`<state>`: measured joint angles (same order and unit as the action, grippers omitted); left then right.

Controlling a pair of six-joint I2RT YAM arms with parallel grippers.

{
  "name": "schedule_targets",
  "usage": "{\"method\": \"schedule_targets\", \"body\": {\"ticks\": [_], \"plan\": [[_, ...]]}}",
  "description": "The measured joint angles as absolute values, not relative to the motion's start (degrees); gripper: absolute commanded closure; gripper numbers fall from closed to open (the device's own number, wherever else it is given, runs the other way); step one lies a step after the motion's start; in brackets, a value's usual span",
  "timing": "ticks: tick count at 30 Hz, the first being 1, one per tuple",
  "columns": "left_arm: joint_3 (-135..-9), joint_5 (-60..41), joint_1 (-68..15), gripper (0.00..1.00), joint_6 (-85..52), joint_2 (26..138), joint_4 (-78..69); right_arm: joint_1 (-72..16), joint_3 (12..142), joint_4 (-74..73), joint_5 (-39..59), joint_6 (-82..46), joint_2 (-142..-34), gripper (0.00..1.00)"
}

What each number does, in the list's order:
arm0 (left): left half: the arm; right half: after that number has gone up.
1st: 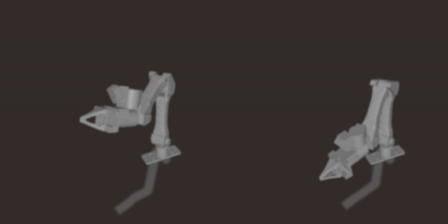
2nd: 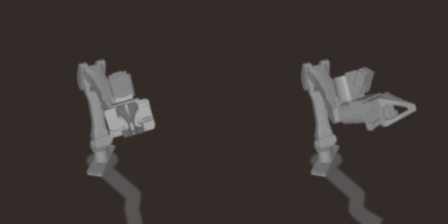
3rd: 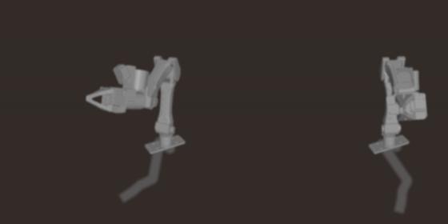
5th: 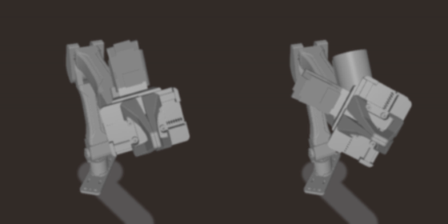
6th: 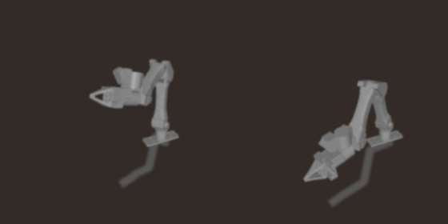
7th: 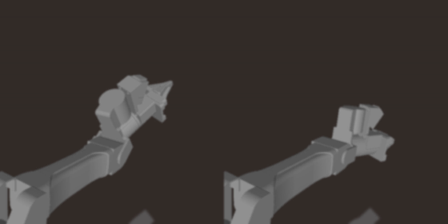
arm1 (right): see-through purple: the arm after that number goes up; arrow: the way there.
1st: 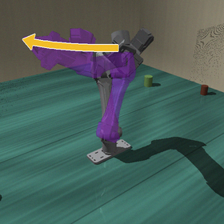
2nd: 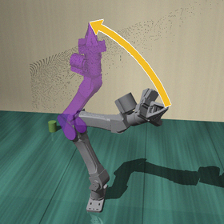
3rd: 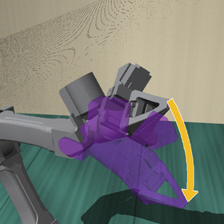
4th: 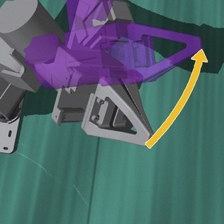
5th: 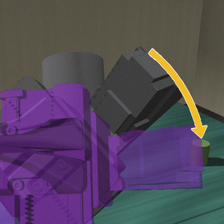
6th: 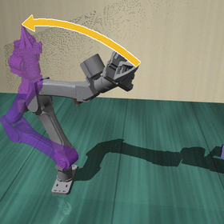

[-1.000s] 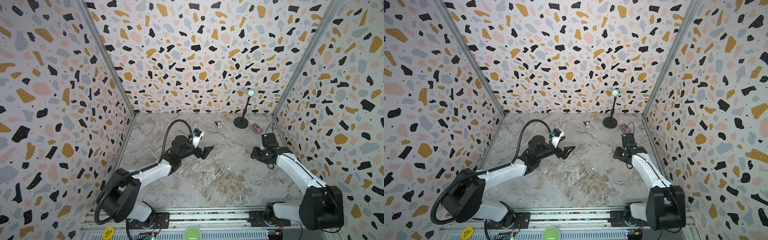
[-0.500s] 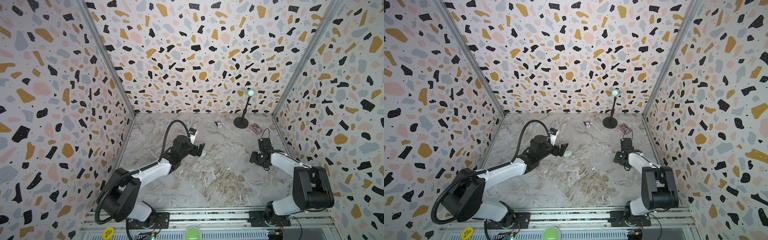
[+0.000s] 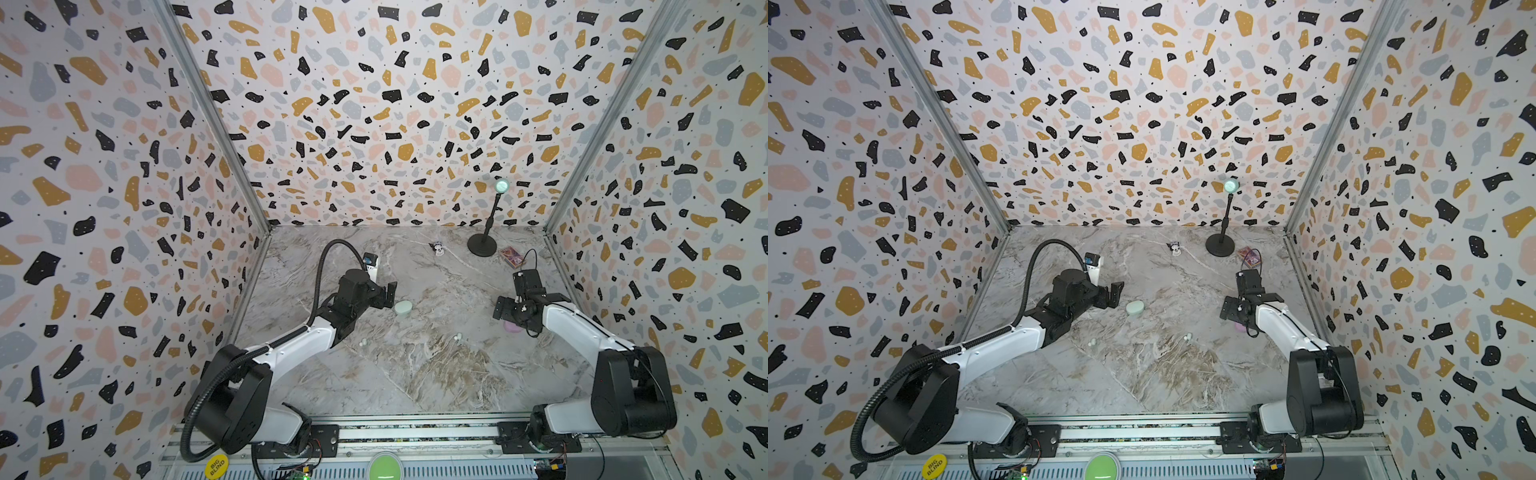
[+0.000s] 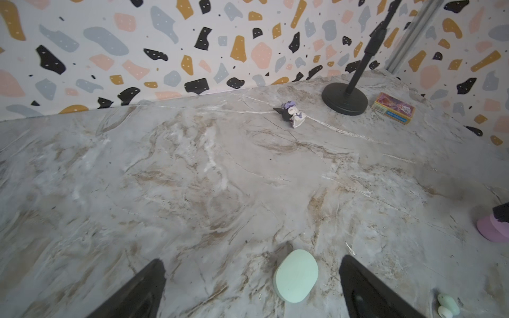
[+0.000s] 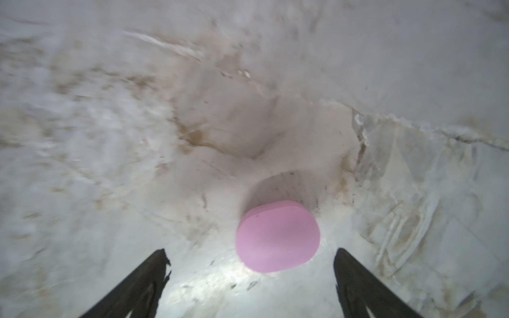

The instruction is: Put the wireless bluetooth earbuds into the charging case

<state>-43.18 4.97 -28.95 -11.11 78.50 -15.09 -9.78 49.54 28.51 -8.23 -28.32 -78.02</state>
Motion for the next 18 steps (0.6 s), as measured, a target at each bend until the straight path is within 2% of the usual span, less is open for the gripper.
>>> {"method": "schedule_targets", "body": {"ticks": [4, 8, 13, 18], "plan": [[-41.3, 6.7, -27.2, 0.00, -12.7, 74.1, -12.8, -17.5, 53.5, 31.3, -8.4, -30.1, -74.5, 0.05], [-39.7, 7.7, -26.3, 0.00, -13.2, 70.8, -10.7, -26.7, 55.9, 31.2, -7.0, -31.1, -75.4, 0.05], [-38.0, 7.8, -25.1, 0.00, -14.0, 68.7, -8.9, -35.8, 60.3, 27.0, -3.7, -31.2, -84.1, 0.05], [-37.6, 7.6, -24.7, 0.00, -15.1, 67.6, -7.5, -42.2, 69.5, 24.0, -2.3, -29.6, -97.3, 0.05]]}}
